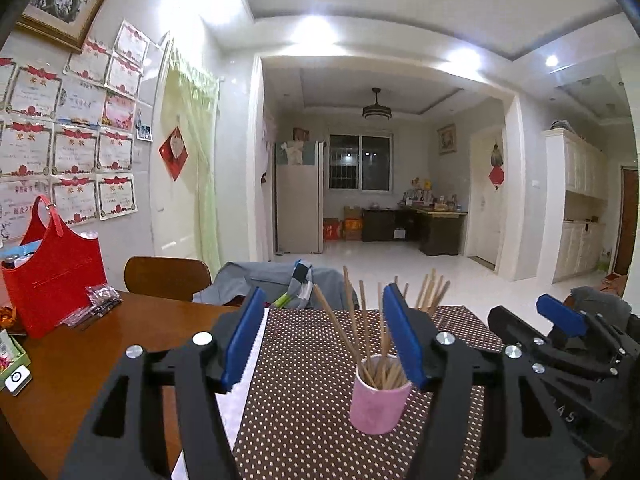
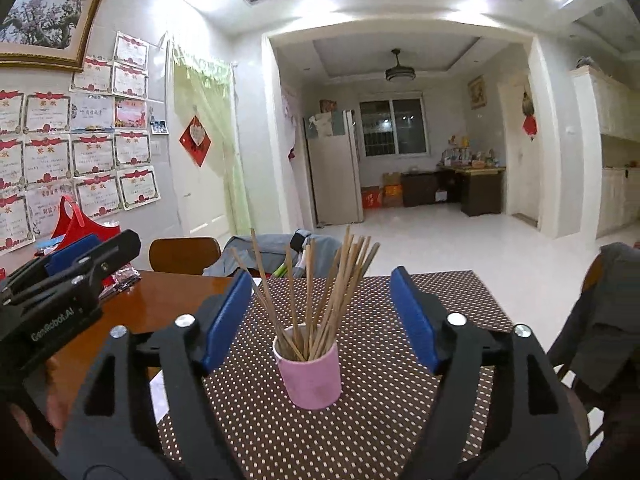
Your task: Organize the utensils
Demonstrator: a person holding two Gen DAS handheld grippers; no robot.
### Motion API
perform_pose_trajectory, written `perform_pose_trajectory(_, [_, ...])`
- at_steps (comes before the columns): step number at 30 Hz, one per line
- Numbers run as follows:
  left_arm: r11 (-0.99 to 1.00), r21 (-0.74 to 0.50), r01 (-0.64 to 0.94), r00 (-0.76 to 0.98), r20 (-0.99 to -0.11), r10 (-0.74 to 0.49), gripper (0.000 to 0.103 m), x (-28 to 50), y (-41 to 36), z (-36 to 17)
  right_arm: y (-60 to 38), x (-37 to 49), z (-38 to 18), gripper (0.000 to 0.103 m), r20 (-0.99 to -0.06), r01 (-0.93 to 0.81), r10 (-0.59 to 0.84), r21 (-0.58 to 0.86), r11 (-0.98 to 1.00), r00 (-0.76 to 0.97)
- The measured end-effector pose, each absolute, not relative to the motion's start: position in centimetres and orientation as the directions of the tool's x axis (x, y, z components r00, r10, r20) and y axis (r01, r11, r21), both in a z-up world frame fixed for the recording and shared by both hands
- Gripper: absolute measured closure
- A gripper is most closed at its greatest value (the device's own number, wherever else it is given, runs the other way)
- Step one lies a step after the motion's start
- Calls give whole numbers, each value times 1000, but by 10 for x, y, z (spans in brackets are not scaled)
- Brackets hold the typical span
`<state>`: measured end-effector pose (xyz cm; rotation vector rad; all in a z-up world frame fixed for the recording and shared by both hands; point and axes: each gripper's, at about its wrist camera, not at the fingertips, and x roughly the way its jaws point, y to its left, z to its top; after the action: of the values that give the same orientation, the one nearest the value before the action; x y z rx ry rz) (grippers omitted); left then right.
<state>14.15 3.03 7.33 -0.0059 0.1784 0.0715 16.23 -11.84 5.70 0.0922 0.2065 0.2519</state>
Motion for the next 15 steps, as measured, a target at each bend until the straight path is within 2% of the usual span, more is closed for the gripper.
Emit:
perform_pose_trajectory(5, [998, 15, -54, 986, -155, 56, 33, 106, 23, 74, -121, 124, 62, 26, -161, -215, 228, 93, 972, 960])
perform_pose_trajectory(13, [1000, 10, -15, 991, -129, 16, 32, 61, 17, 71, -125, 79, 65, 19, -131, -185, 195, 83, 979, 972])
perform_pose_trajectory(15, [1000, 13, -7, 992, -129, 9, 31, 52, 15, 70, -127, 69, 65, 14, -120, -176, 185, 82, 981, 975])
